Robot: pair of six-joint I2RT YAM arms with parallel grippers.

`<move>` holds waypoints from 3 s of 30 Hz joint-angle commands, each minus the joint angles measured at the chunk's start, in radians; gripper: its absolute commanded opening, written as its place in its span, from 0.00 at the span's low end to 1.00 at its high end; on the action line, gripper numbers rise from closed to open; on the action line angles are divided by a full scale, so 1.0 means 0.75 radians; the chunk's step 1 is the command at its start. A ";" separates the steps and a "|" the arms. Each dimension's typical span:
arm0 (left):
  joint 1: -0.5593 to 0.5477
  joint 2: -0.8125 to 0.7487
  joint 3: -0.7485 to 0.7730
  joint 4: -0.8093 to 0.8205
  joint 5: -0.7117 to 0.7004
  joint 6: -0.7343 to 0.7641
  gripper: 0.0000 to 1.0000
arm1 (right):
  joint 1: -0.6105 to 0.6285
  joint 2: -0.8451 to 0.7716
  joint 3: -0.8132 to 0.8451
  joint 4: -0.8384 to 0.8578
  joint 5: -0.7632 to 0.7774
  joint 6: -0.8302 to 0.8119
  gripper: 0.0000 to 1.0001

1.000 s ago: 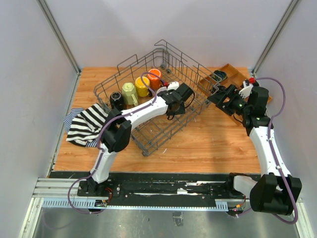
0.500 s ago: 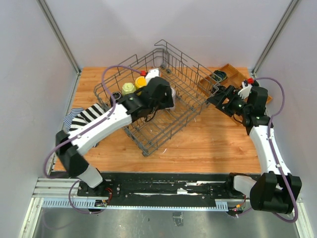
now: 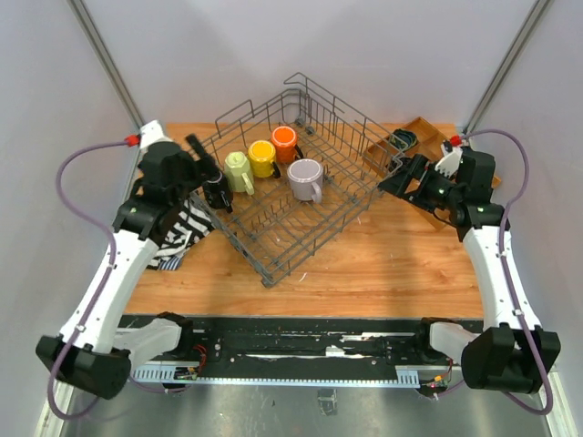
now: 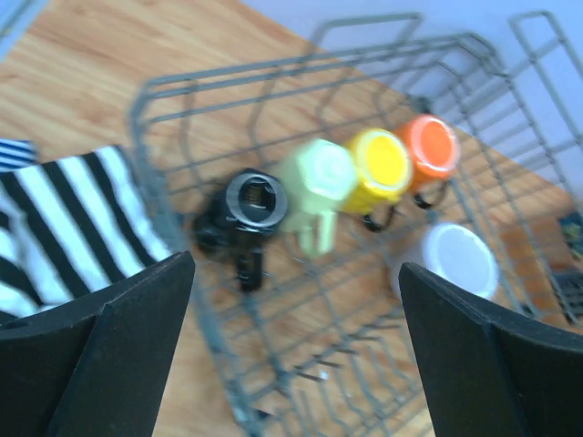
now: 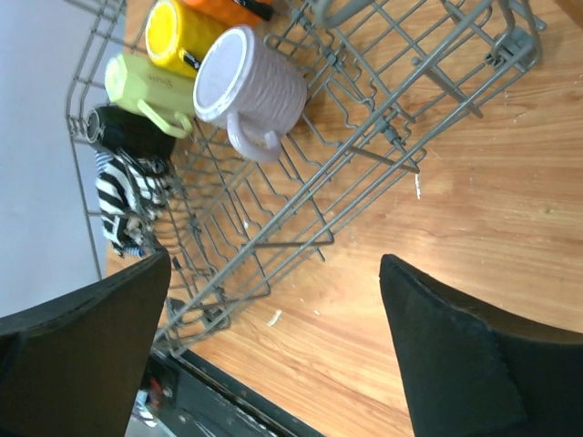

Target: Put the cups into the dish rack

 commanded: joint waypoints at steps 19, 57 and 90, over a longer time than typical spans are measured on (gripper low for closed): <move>0.613 -0.235 -1.240 1.403 0.351 0.674 1.00 | 0.203 -0.138 0.174 -0.449 0.215 -0.447 0.98; 0.608 0.438 -1.549 2.547 0.662 0.656 1.00 | 0.183 -0.031 0.041 -0.339 0.880 -0.707 0.98; 0.608 0.438 -1.550 2.548 0.665 0.657 1.00 | 0.106 0.411 -1.173 2.137 0.751 -0.927 0.99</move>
